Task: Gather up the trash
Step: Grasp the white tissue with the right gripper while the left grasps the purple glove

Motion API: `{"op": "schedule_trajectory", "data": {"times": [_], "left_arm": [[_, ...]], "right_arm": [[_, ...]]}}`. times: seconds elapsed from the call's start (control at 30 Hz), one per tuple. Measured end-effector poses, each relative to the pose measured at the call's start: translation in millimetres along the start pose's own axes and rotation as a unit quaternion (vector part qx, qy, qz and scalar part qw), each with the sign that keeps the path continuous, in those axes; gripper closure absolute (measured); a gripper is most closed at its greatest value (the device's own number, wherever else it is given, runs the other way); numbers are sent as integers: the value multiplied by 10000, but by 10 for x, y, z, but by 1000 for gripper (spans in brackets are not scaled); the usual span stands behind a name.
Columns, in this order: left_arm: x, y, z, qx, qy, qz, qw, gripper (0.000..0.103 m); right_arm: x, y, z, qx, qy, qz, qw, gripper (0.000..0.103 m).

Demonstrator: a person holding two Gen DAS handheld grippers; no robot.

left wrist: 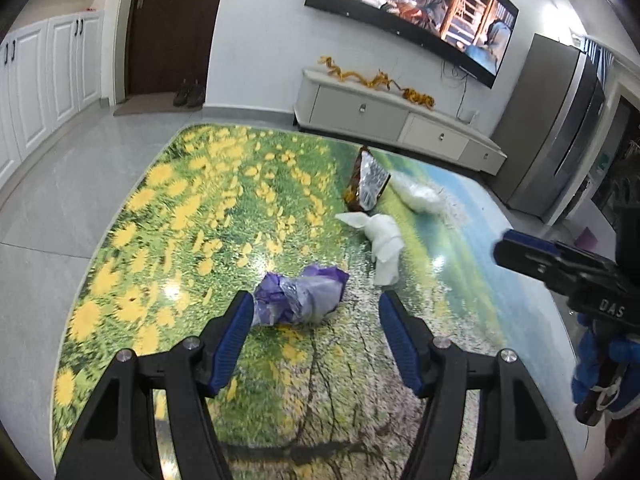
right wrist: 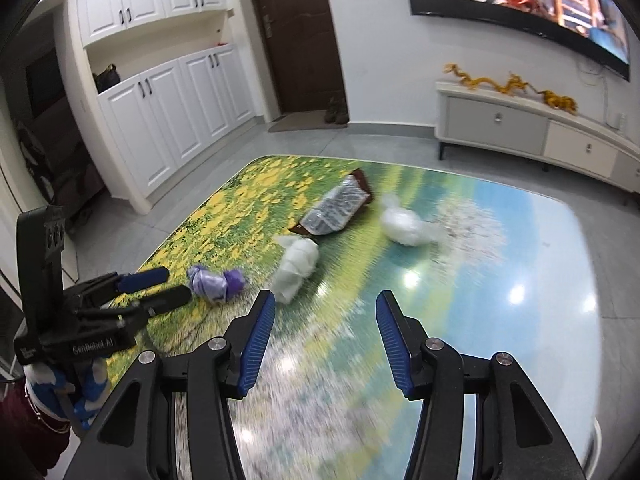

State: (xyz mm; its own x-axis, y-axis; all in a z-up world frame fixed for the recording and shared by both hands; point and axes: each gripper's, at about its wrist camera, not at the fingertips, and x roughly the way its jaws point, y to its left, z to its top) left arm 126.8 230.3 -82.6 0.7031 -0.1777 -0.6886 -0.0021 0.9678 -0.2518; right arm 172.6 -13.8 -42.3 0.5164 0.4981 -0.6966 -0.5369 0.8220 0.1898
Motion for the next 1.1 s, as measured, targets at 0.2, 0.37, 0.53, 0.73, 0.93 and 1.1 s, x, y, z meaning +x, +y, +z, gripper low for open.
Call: {"op": "schedule_trajectory", "data": {"times": [0.2, 0.37, 0.53, 0.73, 0.93, 1.1], "left_arm": [[250, 95, 60, 5, 275, 37, 9996, 40], [343, 115, 57, 44, 445, -48, 9990, 45], [353, 106, 60, 92, 428, -50, 9990, 52], [301, 83, 14, 130, 345, -84, 9993, 60], [141, 7, -46, 128, 225, -209, 9994, 67], [-18, -134, -98, 237, 118, -321, 9991, 70]], "right_arm": [[498, 8, 172, 201, 188, 299, 9992, 51], [848, 36, 219, 376, 340, 492, 9975, 51], [1057, 55, 224, 452, 479, 581, 9961, 59], [1114, 61, 170, 454, 559, 553, 9959, 82], [898, 51, 58, 395, 511, 471, 9968, 84], [561, -28, -124, 474, 450, 351, 9972, 85]]}}
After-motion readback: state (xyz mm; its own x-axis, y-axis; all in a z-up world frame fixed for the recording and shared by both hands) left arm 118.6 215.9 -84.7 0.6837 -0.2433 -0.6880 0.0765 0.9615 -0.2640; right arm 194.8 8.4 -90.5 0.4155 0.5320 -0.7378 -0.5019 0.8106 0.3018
